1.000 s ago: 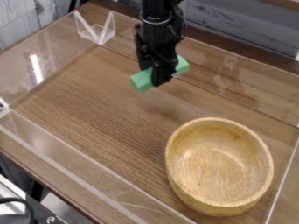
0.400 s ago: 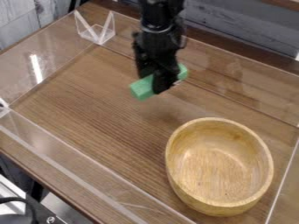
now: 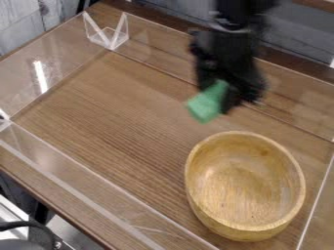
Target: Put the green block in the brown bowl
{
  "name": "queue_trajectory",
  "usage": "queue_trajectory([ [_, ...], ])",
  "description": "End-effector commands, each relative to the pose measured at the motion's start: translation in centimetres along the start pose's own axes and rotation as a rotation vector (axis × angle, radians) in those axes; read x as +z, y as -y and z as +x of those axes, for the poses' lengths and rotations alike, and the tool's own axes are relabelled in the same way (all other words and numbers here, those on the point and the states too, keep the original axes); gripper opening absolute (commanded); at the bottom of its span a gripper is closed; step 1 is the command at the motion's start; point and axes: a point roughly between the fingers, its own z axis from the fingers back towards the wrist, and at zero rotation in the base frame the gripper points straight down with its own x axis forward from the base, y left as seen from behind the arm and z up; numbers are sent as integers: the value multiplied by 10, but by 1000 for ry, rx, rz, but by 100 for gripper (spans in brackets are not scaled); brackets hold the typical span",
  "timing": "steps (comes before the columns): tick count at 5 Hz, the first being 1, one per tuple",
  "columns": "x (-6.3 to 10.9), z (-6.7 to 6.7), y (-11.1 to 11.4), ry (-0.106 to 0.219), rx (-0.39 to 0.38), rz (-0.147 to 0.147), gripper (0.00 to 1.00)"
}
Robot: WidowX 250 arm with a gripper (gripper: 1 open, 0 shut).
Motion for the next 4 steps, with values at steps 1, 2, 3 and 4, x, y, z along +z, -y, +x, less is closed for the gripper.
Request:
queue_trajectory([
  [1, 20, -4, 50, 54, -12, -3, 0],
  [2, 13, -3, 82, 79, -25, 4, 0],
  [3, 4, -6, 91, 92, -3, 4, 0],
  [4, 16, -6, 71, 101, 34, 4, 0],
])
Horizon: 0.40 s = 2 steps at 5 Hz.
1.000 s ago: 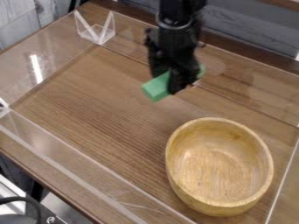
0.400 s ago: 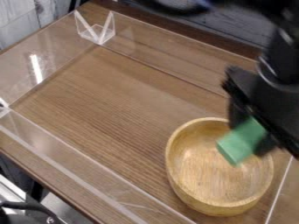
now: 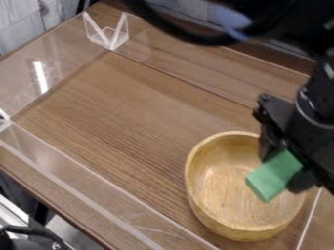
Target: Put the green block in the brown bowl
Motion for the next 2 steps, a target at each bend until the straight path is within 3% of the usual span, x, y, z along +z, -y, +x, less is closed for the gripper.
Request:
queue_trajectory([
  [1, 18, 9, -18, 64, 43, -15, 0],
  [2, 14, 5, -10, 75, 82, -13, 0],
])
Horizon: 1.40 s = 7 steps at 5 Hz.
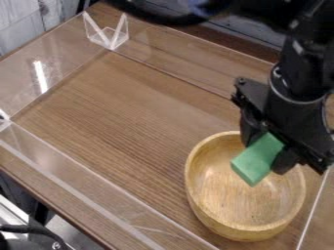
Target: Put the green block in the brown bowl
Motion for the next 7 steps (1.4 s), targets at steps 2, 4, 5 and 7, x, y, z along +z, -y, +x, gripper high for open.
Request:
queue_trajectory([
  [2, 6, 0, 15, 62, 77, -26, 0],
  [4, 10, 0, 11, 50, 167, -43, 0],
  [5, 12, 0, 9, 44, 208, -50, 0],
  [7, 11, 1, 8, 25, 270, -69, 0],
])
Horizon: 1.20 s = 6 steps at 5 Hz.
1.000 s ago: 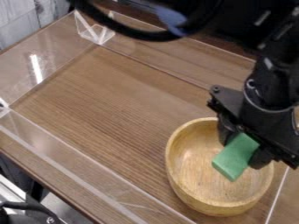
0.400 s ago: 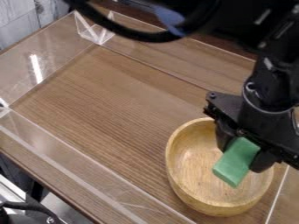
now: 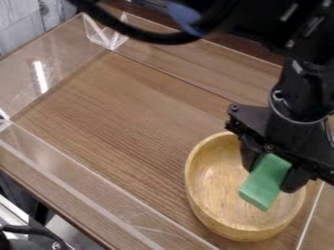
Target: Put the green block in the brown bowl
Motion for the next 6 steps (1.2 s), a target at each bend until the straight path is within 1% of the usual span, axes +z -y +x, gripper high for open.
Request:
queue_trajectory([
  [1, 12, 11, 3, 44, 37, -42, 0],
  [4, 7, 11, 4, 19, 71, -70, 0],
  [6, 0, 12, 0, 3, 87, -70, 0],
])
